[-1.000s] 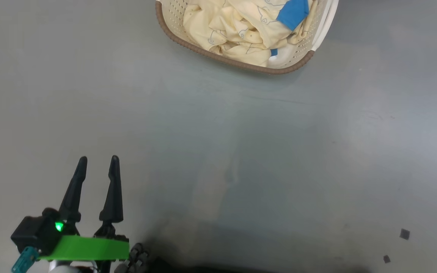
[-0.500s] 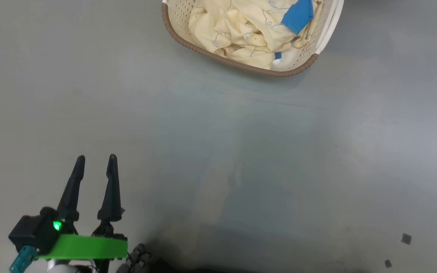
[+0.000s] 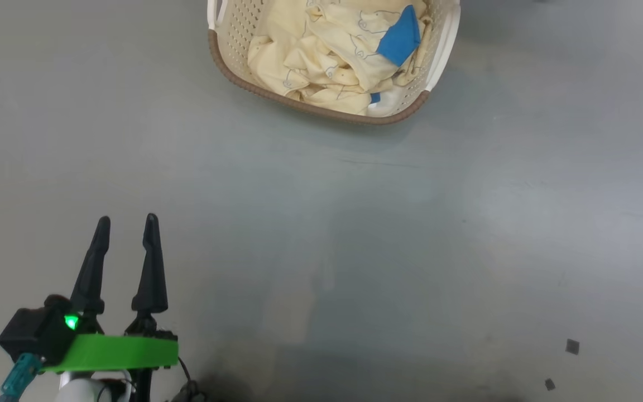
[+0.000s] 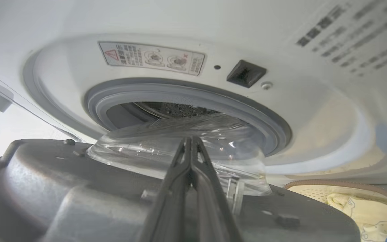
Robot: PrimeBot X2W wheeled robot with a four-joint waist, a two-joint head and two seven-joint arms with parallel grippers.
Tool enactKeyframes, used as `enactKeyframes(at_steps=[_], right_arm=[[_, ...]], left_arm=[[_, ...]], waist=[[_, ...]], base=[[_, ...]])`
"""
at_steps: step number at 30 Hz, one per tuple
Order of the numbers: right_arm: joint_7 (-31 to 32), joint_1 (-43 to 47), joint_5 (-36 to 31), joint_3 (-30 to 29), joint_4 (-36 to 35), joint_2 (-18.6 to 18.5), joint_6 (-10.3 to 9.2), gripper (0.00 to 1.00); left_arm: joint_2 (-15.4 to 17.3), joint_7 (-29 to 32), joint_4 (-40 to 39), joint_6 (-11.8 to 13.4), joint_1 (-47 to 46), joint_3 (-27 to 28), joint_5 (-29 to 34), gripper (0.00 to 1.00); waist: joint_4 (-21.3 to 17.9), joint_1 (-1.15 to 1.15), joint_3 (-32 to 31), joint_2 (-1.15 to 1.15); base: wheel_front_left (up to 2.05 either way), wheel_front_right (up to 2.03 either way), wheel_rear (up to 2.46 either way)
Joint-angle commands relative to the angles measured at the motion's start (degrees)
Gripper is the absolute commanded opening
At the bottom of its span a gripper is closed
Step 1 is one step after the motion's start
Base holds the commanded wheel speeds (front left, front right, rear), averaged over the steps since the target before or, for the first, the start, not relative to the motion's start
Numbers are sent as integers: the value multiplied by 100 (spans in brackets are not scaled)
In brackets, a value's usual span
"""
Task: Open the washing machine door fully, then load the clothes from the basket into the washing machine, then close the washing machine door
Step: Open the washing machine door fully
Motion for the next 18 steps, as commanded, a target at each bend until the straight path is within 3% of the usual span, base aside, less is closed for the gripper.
enactKeyframes(at_steps=[1, 18], right_arm=[[133, 47, 31, 265, -298, 303, 26, 0], [307, 833, 82, 1075, -637, 710, 26, 0]], left_arm=[[117, -63, -162, 3, 6, 236, 40, 100], [178, -63, -104, 3, 59, 341, 51, 100]], waist=[[-70, 0, -27, 0], [-399, 0, -784, 0]], base=[[0, 0, 0], [0, 0, 0]])
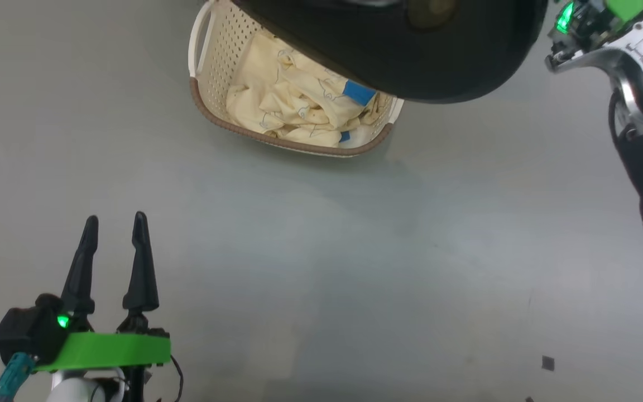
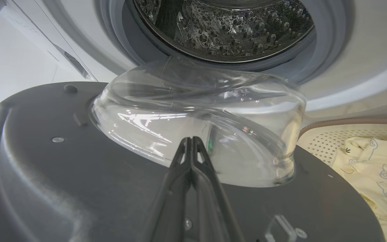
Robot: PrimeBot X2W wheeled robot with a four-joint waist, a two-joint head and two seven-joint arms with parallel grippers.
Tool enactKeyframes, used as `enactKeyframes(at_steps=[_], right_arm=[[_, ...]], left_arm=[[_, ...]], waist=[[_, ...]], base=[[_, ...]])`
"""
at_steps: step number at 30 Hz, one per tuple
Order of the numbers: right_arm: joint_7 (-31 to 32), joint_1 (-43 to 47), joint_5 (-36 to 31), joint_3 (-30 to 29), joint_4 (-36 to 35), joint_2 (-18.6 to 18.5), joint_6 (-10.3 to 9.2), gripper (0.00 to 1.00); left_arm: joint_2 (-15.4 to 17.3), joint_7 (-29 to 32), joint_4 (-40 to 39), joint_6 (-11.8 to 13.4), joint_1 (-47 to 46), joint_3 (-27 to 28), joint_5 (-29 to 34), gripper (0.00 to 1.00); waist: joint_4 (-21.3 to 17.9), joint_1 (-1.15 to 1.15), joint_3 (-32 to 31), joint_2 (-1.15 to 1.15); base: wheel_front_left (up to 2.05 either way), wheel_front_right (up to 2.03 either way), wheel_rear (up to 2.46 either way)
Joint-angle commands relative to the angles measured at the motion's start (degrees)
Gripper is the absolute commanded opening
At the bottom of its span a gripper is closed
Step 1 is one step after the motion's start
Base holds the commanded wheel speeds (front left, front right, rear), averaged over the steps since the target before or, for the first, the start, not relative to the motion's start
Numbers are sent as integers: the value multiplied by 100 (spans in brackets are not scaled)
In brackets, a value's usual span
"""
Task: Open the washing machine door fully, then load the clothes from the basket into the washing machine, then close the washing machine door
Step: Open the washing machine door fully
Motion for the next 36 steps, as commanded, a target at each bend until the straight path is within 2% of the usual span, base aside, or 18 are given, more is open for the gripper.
enactKeyframes(at_steps=[1, 18, 28, 36], right_arm=[[53, 153, 41, 118, -289, 174, 26, 0], [315, 1140, 32, 1051, -797, 534, 26, 0], [275, 1528, 14, 1703, -886, 823, 26, 0], [12, 1697, 54, 2224, -729, 1023, 26, 0]], left_arm=[[124, -63, -108, 3, 128, 209, 9, 100], [82, -63, 38, 3, 346, 172, -16, 100], [10, -63, 81, 3, 396, 77, -50, 100], [-51, -63, 121, 3, 341, -62, -88, 100]], waist=[[-23, 0, -211, 0], [62, 0, -1097, 0], [324, 0, -1414, 0], [666, 0, -1535, 0]], base=[[0, 0, 0], [0, 0, 0], [0, 0, 0], [0, 0, 0]])
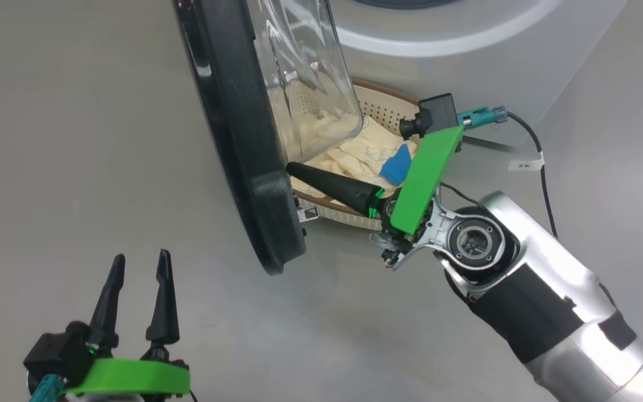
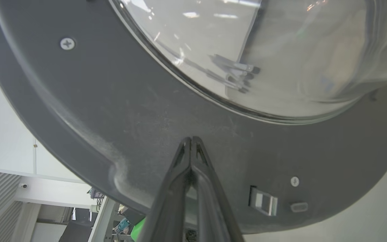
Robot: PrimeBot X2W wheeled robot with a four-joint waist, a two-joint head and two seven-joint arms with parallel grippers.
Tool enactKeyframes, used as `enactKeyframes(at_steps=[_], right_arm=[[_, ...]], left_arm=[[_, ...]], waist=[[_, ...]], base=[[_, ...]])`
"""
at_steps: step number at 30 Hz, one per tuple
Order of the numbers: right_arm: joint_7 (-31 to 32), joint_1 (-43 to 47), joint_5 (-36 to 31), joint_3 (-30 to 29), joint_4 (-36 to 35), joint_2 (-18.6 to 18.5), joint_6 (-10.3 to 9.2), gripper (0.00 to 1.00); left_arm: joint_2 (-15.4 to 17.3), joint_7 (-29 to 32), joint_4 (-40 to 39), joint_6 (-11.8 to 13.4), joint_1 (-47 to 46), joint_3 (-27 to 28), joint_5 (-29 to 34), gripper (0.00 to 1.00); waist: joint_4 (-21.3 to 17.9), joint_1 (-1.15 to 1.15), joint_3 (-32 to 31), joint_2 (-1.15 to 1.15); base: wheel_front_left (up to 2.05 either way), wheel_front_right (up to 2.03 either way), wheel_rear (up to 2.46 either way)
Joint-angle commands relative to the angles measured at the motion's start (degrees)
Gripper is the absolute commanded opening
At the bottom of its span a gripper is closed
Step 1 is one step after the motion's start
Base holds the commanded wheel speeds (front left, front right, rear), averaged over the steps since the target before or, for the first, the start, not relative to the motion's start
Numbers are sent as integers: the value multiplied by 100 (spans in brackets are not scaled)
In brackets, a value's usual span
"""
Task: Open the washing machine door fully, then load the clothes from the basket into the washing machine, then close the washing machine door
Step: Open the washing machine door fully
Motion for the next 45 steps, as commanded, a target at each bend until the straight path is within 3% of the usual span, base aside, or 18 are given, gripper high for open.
enactKeyframes(at_steps=[1, 11, 24, 35, 45], right_arm=[[-85, 4, 18, 91, -161, 186, 26, 0], [-473, 3, 129, 411, -25, 233, 26, 0], [-938, -141, 349, 864, 18, 237, 26, 0], [-1317, -129, 464, 1074, 223, 237, 26, 0], [-1556, -40, -10, 1061, -74, 67, 26, 0]], left_arm=[[30, -62, -148, 3, -71, 166, -35, 100], [6, -62, -67, 3, -141, -13, -61, 100], [22, -62, -67, 3, -191, -126, -66, 100], [55, -62, -42, 3, -143, -118, -63, 100], [107, -62, -68, 3, 0, 94, -38, 100]], waist=[[94, 0, -31, 0], [410, 0, -155, 0], [527, 0, -206, 0], [473, 0, -377, 0], [148, 0, -593, 0]], base=[[0, 0, 0], [0, 0, 0], [0, 0, 0], [0, 0, 0], [0, 0, 0]])
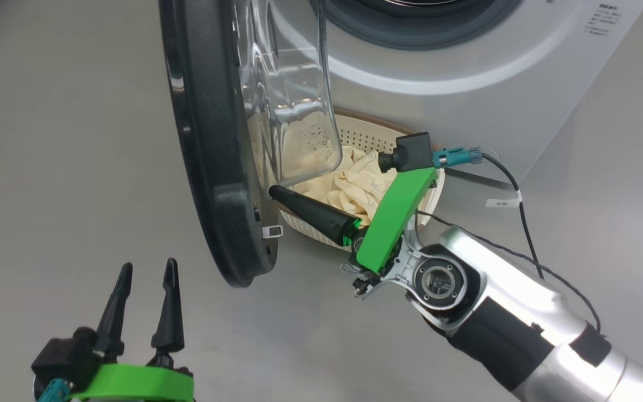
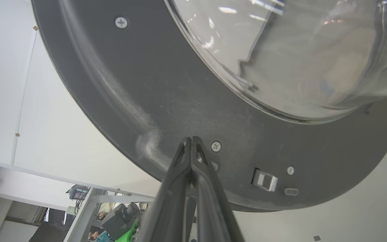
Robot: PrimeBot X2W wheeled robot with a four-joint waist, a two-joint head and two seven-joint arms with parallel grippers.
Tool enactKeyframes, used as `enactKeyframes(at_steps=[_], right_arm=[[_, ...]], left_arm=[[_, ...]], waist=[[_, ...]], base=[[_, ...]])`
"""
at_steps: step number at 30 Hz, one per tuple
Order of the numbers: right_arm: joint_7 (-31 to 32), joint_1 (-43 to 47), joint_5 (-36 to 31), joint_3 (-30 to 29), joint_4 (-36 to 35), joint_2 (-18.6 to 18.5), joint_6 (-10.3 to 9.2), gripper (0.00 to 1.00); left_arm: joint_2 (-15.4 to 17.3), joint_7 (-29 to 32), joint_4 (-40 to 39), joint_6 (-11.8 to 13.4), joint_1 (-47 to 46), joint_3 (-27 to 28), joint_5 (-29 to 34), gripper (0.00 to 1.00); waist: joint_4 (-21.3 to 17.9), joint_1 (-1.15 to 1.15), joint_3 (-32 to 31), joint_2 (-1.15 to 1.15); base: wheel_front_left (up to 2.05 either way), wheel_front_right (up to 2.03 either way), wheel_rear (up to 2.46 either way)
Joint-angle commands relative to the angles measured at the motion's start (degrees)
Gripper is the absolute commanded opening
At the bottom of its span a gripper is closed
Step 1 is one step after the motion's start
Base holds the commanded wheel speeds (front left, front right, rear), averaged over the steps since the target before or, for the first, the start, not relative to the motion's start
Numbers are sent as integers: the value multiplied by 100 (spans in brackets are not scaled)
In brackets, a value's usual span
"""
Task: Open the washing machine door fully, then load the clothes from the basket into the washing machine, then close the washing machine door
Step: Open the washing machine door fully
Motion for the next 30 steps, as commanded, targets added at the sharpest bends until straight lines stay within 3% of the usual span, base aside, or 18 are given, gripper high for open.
enactKeyframes(at_steps=[1, 7, 8, 10, 12, 14, 15, 16, 20, 30], right_arm=[[-156, -29, -154, -35, -284, -21, 26, 0], [-882, 53, -619, 144, -623, -559, 26, 0], [-1052, 67, -696, 186, -657, -663, 26, 4], [-1473, 90, -876, 271, -713, -877, 26, 42], [-1862, 143, -933, 344, -754, -1078, 26, 55], [-2177, 170, -1012, 421, -742, -1277, 26, 93], [-2177, 170, -1012, 421, -742, -1277, 26, 93], [-2296, 180, -1083, 437, -717, -1376, 26, 100], [-2501, 295, -1432, 286, -538, -1651, 26, 100], [-2516, 1349, -3386, -1698, -362, -1601, 26, 100]], left_arm=[[108, -63, -190, 3, -4, 274, 6, 100], [131, -63, -205, 3, 82, 345, 25, 100], [135, -63, -206, 3, 93, 359, 26, 100], [142, -63, -206, 3, 123, 367, 29, 100], [151, -63, -205, 3, 153, 376, 31, 100], [156, -63, -209, 3, 186, 400, 31, 100], [156, -63, -209, 3, 186, 400, 31, 100], [161, -63, -209, 3, 202, 394, 32, 100], [176, -63, -184, 3, 250, 414, 34, 100], [236, -63, -170, 3, 375, 500, 35, 100]], waist=[[-99, 0, -62, 0], [-275, 0, -165, 0], [-304, 0, -184, 0], [-345, 0, -231, 0], [-392, 0, -268, 0], [-452, 0, -300, 0], [-452, 0, -300, 0], [-472, 0, -314, 0], [-565, 0, -395, 0], [-817, 0, -527, 0]], base=[[0, 0, 0], [0, 0, 0], [0, 0, 0], [0, 0, 0], [0, 0, 0], [0, 0, 0], [0, 0, 0], [0, 0, 0], [0, 0, 0], [0, 0, 0]])
